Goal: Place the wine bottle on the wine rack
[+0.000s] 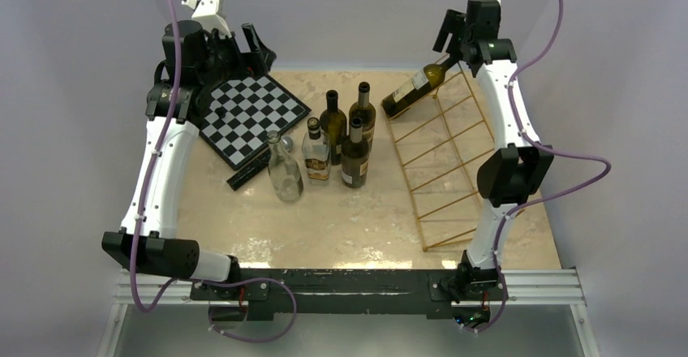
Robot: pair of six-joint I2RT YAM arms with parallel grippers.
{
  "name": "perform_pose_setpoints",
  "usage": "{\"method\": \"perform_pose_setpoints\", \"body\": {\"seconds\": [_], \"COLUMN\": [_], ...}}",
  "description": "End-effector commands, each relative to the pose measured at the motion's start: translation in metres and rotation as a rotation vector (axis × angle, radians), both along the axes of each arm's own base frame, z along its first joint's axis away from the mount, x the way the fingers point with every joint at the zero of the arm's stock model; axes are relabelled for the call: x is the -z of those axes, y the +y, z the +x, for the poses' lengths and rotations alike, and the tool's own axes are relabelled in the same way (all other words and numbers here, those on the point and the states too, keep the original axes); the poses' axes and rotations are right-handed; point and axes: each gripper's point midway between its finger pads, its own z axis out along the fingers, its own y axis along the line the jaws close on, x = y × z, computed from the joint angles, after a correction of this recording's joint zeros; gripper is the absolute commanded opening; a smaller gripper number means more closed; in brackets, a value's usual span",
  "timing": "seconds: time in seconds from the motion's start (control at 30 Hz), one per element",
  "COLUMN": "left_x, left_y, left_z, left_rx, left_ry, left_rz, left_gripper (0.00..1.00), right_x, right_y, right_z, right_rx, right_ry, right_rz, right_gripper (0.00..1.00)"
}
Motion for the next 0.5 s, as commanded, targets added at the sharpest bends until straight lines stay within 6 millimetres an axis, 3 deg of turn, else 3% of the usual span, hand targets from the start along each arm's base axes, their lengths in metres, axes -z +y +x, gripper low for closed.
{"method": "perform_pose_setpoints", "body": {"seconds": [0.0,0.23,0.37,0.47], "left_x": [-0.014,-0.014,-0.011,-0.008], "left_y": [0.000,-0.003,-0.005,-0.006], "left_z": [-0.008,-0.011,-0.012,-0.011], "left_rx": [0.013,0.031,0.041,0.048], "left_ry": [-0.050,-0.049,-0.042,-0.037], "left_rz": [0.001,-0.001,-0.003,-0.009], "left_gripper": [0.99,0.99,0.99,0.99], "right_x": [-0.075,-0.105,-0.102,-0.093], "right_y": [0.021,0.082,0.141,0.173], "right_z": [-0.036,-0.091,-0.142,-0.170], "right_rx": [-0.135,-0.488,-0.807,-0.927], "right_ry": [-0.119,-0.155,-0.158,-0.170], "right_rz": [0.046,0.058,0.021,-0.036], "right_gripper": [0.85,0.87,0.88,0.88]}}
